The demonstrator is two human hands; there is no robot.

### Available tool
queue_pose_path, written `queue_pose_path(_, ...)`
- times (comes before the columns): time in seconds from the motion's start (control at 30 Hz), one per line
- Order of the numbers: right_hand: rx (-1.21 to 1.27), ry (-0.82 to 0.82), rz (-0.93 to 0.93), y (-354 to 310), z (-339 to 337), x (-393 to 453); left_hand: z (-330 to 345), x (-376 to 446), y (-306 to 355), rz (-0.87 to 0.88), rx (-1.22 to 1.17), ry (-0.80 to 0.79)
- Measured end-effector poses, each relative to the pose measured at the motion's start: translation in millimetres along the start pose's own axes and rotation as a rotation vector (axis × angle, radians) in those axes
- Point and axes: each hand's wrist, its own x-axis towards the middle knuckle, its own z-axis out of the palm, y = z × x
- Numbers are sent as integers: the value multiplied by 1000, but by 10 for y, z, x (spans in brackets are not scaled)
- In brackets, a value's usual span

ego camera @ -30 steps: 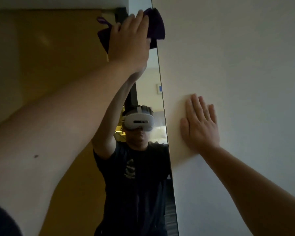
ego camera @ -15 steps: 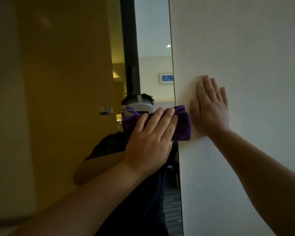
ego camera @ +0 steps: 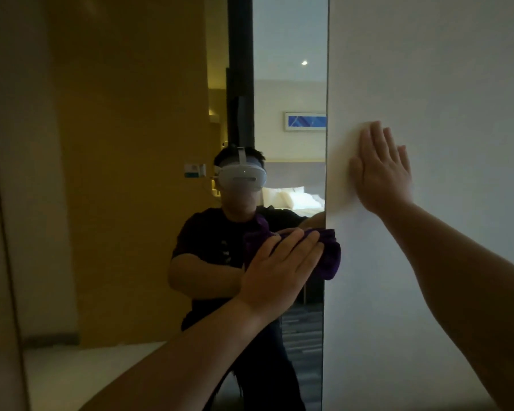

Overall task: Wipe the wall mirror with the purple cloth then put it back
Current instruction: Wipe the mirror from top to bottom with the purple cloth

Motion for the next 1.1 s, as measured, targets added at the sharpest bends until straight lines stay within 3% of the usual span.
queue_pose_path(0.23, 229, -91, 162, -504, -146, -662, -463, -394, -495, -113, -160, 135)
queue_pose_path(0.4, 343, -107, -81, -1482, -65, -1538, -759, -881, -1205, -130, -87, 245)
queue_pose_path(0.6, 156, -150, -288, -2264, 438, -1876, -968, -1354, -2145, -207, 54, 289)
queue_pose_path(0.87, -39, 19, -296, -2380, 958, -1901, -975, -1673, -2861, -144, 132, 326)
queue_pose_path(1.1, 146, 72, -326, -2608, 720, -1932, -1048, -1674, -2865, -125, 114, 314)
